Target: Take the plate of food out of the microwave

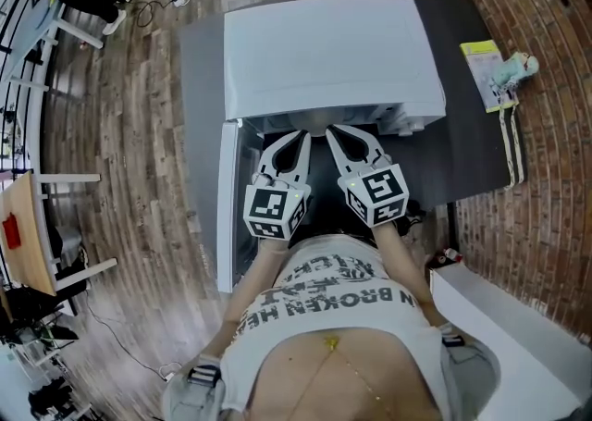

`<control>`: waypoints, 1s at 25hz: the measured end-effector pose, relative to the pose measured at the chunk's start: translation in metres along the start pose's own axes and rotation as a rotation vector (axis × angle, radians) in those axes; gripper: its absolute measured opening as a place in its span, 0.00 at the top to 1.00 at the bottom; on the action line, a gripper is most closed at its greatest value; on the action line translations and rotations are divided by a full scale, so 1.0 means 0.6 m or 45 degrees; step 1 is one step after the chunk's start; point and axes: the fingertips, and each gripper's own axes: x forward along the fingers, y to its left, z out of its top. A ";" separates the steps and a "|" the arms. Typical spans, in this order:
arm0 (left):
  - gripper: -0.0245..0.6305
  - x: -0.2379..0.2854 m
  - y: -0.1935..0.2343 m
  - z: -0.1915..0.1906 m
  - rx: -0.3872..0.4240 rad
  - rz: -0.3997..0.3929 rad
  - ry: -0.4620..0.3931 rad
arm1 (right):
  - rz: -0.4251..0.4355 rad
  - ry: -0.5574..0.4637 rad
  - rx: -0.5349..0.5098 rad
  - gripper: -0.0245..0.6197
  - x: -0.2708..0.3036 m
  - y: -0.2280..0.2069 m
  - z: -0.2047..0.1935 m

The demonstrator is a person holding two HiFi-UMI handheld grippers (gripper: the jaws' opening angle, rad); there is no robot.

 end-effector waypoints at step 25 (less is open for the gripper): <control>0.95 0.054 0.059 -0.093 -0.101 0.075 0.138 | -0.041 0.186 0.051 0.95 0.054 -0.060 -0.089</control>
